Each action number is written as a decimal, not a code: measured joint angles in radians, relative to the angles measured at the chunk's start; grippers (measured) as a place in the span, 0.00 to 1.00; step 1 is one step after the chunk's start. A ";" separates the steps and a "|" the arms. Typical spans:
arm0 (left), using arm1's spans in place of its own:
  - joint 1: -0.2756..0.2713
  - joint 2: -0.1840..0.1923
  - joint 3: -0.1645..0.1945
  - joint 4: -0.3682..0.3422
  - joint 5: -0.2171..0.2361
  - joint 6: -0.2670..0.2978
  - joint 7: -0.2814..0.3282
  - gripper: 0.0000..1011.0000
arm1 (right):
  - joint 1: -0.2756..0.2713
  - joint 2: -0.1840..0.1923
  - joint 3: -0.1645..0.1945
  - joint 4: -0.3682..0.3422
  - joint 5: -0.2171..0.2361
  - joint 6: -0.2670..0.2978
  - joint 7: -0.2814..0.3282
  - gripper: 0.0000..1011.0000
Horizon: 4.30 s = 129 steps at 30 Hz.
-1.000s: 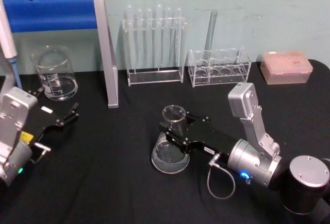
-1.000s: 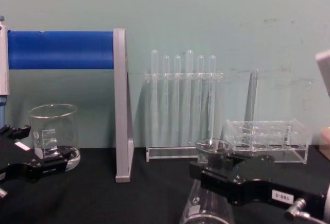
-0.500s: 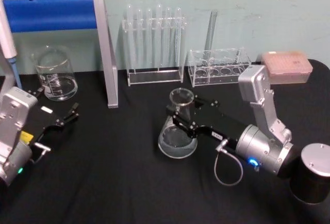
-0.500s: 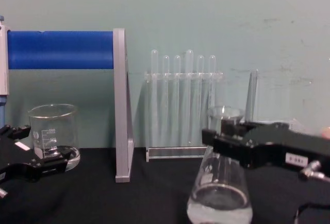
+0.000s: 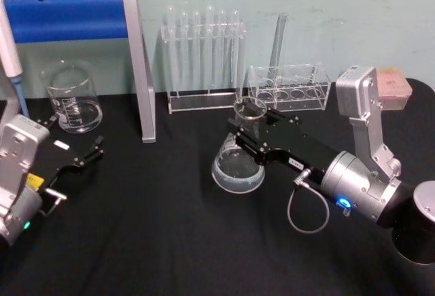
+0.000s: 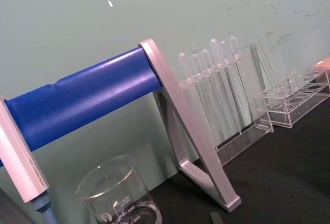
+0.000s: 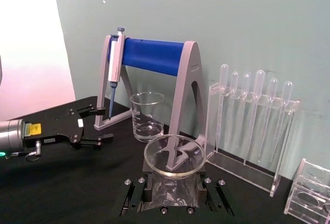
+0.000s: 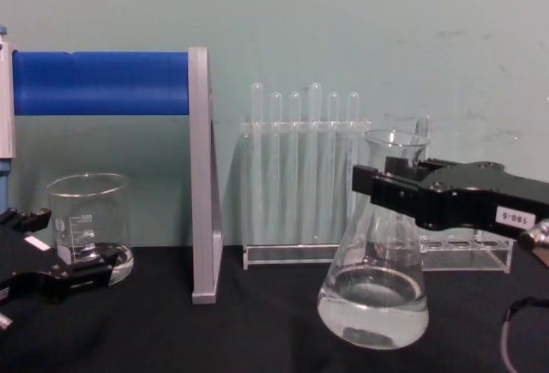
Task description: Grasp the erlenmeyer flask with one hand, shake it three times, then place it back.
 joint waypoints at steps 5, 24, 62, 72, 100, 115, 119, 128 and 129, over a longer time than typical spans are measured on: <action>0.000 0.000 0.000 0.000 0.000 0.000 0.000 0.99 | -0.002 0.001 0.002 -0.003 0.005 0.000 -0.004 0.45; 0.000 0.000 0.000 0.000 0.000 0.000 0.000 0.99 | -0.004 -0.002 -0.019 -0.022 0.002 0.020 -0.015 0.45; 0.000 0.000 0.000 0.000 0.000 0.000 0.000 0.99 | -0.027 -0.007 -0.136 -0.104 -0.033 0.083 0.008 0.45; 0.000 0.000 0.000 0.000 0.000 0.000 0.000 0.99 | -0.004 -0.035 -0.055 -0.031 -0.029 0.083 -0.072 0.45; 0.000 0.000 0.000 0.000 0.000 0.000 0.000 0.99 | 0.039 -0.088 0.113 0.096 -0.076 0.076 -0.166 0.45; 0.000 0.000 0.000 0.000 0.000 0.000 0.000 0.99 | 0.000 -0.085 0.038 0.005 -0.090 0.082 -0.079 0.45; 0.000 0.000 0.000 0.000 0.000 0.000 0.000 0.99 | -0.019 -0.070 -0.004 -0.035 -0.085 0.087 -0.038 0.45; 0.000 0.000 0.000 0.000 0.000 0.000 0.000 0.99 | -0.041 -0.036 -0.074 -0.095 -0.070 0.088 0.019 0.45; 0.000 0.000 0.000 0.000 0.000 0.000 0.000 0.99 | -0.042 -0.032 -0.079 -0.100 -0.068 0.087 0.024 0.45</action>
